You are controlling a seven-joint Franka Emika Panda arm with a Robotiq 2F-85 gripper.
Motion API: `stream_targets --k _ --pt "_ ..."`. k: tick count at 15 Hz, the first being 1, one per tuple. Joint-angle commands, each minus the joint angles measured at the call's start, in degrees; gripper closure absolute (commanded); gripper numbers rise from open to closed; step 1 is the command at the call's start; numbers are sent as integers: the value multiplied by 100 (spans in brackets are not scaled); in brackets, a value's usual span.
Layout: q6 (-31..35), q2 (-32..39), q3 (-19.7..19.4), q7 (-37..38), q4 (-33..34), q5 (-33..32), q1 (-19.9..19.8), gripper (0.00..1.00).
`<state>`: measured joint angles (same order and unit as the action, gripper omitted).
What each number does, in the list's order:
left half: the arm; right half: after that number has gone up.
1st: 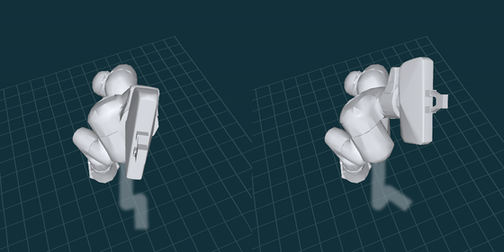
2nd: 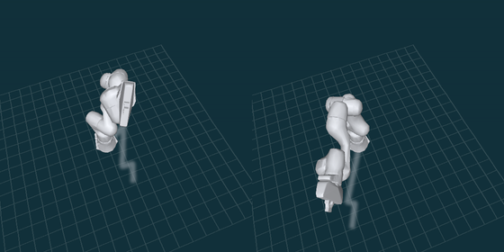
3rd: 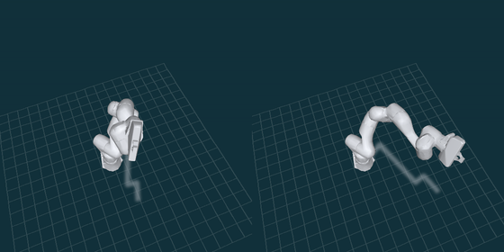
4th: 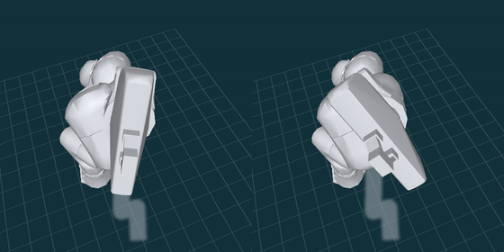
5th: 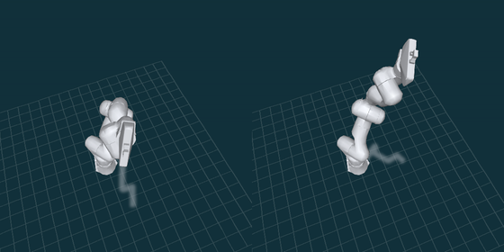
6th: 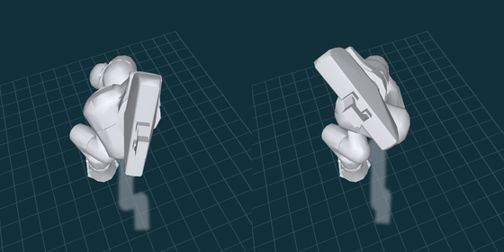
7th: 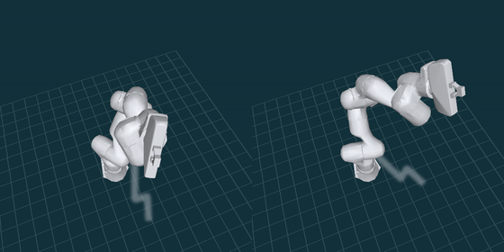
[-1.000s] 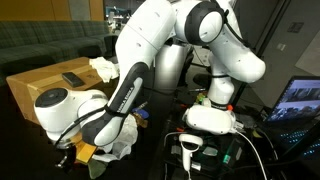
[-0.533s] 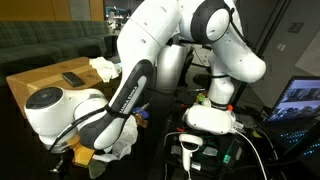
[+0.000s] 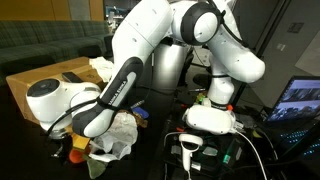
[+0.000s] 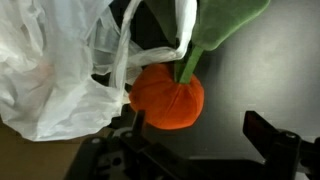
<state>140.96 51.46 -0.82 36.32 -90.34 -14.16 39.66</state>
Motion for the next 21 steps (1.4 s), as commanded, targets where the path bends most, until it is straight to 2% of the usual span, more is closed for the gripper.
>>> stream_targets --k 1,11,19,20,21 --pt "-219 193 118 -479 382 178 -205 0" --pt "-540 631 193 -825 820 382 -262 0" --pt "-816 1087 201 -942 1388 496 -484 0" --pt "-831 1064 204 -956 1358 493 -502 17" --pt "-858 1078 201 -960 1381 485 -511 26"
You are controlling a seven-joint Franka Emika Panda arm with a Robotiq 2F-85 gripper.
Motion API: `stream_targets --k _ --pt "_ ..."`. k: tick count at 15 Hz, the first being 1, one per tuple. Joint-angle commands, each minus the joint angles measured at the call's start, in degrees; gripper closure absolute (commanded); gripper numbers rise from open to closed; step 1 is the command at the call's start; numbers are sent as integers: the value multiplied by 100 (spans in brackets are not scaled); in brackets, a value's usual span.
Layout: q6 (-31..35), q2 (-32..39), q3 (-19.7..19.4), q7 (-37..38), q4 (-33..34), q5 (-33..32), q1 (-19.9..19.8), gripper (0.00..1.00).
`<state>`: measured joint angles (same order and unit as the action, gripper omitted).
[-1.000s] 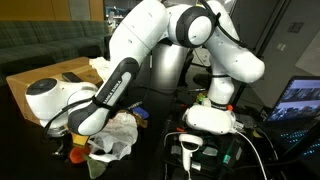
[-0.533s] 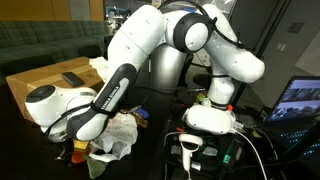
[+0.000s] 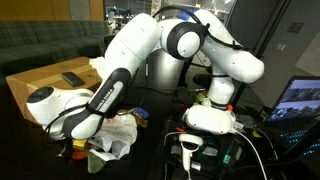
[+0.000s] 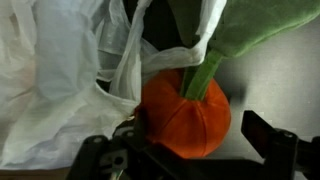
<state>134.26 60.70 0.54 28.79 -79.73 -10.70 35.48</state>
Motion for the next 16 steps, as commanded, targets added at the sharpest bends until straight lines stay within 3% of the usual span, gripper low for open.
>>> stream_targets --k 1,4,9,16 --pt "-195 141 61 -206 314 130 -97 32" --pt "-247 135 53 -187 327 115 -90 57" --pt "-429 -55 147 -333 177 96 -81 90" --pt "-245 -962 635 -962 -677 82 -219 89"
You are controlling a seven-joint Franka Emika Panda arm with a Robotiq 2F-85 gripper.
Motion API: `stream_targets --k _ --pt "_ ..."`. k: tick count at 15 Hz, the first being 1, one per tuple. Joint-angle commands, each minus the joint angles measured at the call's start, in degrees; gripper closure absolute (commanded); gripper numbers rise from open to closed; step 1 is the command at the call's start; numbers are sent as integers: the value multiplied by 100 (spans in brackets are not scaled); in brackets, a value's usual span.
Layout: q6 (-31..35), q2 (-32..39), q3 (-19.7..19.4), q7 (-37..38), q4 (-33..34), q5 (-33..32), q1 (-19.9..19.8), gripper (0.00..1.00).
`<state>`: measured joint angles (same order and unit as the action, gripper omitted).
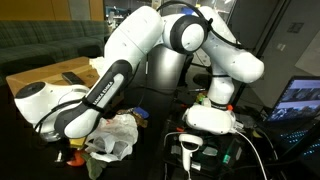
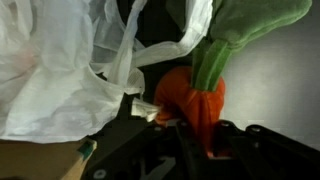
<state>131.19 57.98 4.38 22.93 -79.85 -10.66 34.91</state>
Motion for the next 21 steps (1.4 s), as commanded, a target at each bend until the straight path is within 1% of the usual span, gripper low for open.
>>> stream_targets --k 1,3,7,10,14,17,21 --pt "48 -911 349 -482 -840 110 -214 89" --pt "-13 -1309 499 -680 -1094 221 -299 89" --pt "-259 -2316 883 -1082 -1644 576 -666 89" --pt "-528 -2947 1032 -1179 -1804 883 -900 89" --pt "-689 -3656 992 -994 -1971 1180 -1122 89" --pt "-850 -4109 932 -933 -2038 1376 -1361 89" --pt "-1161 -4513 725 -783 -1854 1461 -1756 90"
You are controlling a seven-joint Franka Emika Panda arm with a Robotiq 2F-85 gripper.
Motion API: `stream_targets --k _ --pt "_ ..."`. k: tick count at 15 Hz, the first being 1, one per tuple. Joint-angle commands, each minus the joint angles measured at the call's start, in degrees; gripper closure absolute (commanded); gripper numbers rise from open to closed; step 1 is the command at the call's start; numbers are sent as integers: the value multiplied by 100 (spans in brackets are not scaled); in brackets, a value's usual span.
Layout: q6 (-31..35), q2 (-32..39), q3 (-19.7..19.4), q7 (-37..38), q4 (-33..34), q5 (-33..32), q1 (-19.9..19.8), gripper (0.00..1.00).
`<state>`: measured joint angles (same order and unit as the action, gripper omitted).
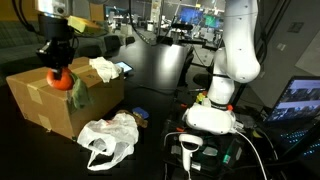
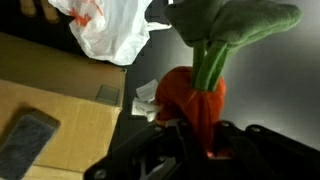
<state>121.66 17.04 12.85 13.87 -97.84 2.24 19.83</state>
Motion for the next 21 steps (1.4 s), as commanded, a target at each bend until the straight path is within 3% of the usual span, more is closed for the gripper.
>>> stream_targets --k 1,5,10,15,21 --pt "-241 -449 -210 214 39 140 -350 90" --pt "-367 -336 -560 424 653 101 -777 90" --pt "-621 549 -865 433 2024 296 -1217 90" --pt "-885 1684 -823 69 3353 994 -1683 90" --pt "-937 3076 -815 295 4768 1393 -1802 90"
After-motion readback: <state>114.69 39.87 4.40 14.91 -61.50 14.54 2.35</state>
